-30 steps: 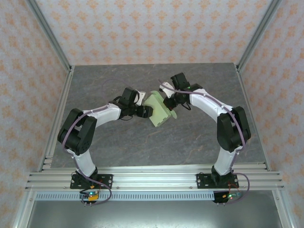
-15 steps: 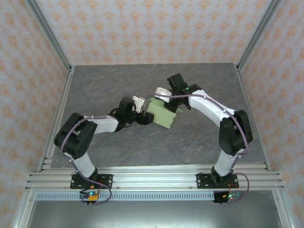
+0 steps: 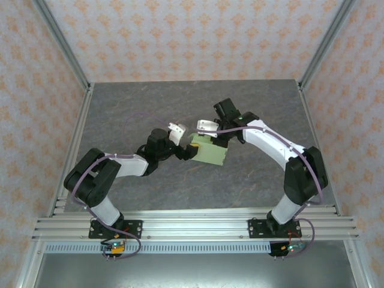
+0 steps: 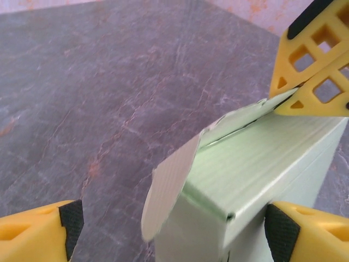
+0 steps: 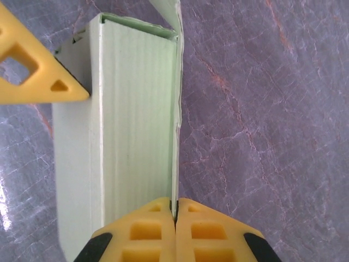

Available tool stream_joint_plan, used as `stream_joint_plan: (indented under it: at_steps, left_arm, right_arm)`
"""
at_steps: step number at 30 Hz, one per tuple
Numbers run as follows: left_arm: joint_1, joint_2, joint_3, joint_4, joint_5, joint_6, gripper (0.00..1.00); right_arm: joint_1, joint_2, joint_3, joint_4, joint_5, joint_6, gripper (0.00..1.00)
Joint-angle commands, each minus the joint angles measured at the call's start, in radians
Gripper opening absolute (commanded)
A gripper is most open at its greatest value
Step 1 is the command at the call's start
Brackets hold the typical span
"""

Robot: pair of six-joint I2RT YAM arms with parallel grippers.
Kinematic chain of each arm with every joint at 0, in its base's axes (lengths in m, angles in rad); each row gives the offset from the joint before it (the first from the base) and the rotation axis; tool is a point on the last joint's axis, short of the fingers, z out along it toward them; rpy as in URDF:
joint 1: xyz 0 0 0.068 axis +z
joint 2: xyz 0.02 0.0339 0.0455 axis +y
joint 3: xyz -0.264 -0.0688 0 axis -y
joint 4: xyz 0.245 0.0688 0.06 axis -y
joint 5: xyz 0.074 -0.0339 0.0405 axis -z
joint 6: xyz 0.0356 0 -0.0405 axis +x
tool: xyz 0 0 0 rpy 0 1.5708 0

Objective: Fold the paper box

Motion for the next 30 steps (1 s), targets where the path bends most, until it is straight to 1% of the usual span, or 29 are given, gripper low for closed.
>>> stream_joint_plan:
  at_steps: [1,4,8,13,17,18,20,21,22,23,25,27,30]
  left_arm:
    - [-0.001,-0.014,-0.013,0.102,0.008,0.083,0.88]
    - [-0.008,0.003,-0.011,0.119,0.060,0.128,0.86]
    - [-0.036,0.025,-0.006,0.116,0.057,0.189,0.85]
    - [-0.045,0.053,-0.011,0.149,0.076,0.204,0.84]
    - [-0.068,0.067,-0.009,0.146,0.091,0.224,0.81]
    - [-0.077,0.069,-0.009,0.146,0.096,0.230,0.79]
    - [-0.086,0.075,-0.008,0.146,0.103,0.237,0.70]
    - [-0.087,0.079,-0.005,0.145,0.112,0.237,0.62]
    - [-0.088,0.081,-0.001,0.141,0.115,0.235,0.56]
    - [-0.090,0.082,0.001,0.139,0.118,0.233,0.53]
    - [-0.089,0.081,0.002,0.131,0.114,0.234,0.52]
    - [-0.089,0.081,0.002,0.123,0.116,0.231,0.52]
    - [-0.089,0.095,0.002,0.129,0.121,0.224,0.52]
  right_arm:
    - [0.015,-0.046,-0.011,-0.009,-0.004,-0.051,0.00]
    - [0.014,-0.061,-0.016,-0.026,-0.033,-0.096,0.00]
    - [0.014,-0.076,-0.035,-0.047,-0.057,-0.170,0.00]
    - [0.016,-0.084,-0.050,-0.061,-0.100,-0.254,0.03]
    - [0.016,-0.089,-0.052,-0.039,-0.099,-0.232,0.04]
    - [0.016,-0.083,-0.045,-0.038,-0.102,-0.210,0.05]
    - [0.016,-0.066,-0.019,-0.044,-0.105,-0.138,0.12]
    - [0.016,-0.055,-0.007,-0.046,-0.100,-0.093,0.18]
    - [0.016,-0.050,-0.003,-0.038,-0.092,-0.048,0.24]
    - [0.014,-0.050,-0.008,-0.024,-0.091,-0.006,0.27]
    - [0.003,-0.081,-0.048,0.055,-0.104,0.098,0.33]
    - [-0.023,-0.130,-0.098,0.127,-0.127,0.197,0.37]
    - [-0.098,-0.204,-0.158,0.183,-0.165,0.331,0.40]
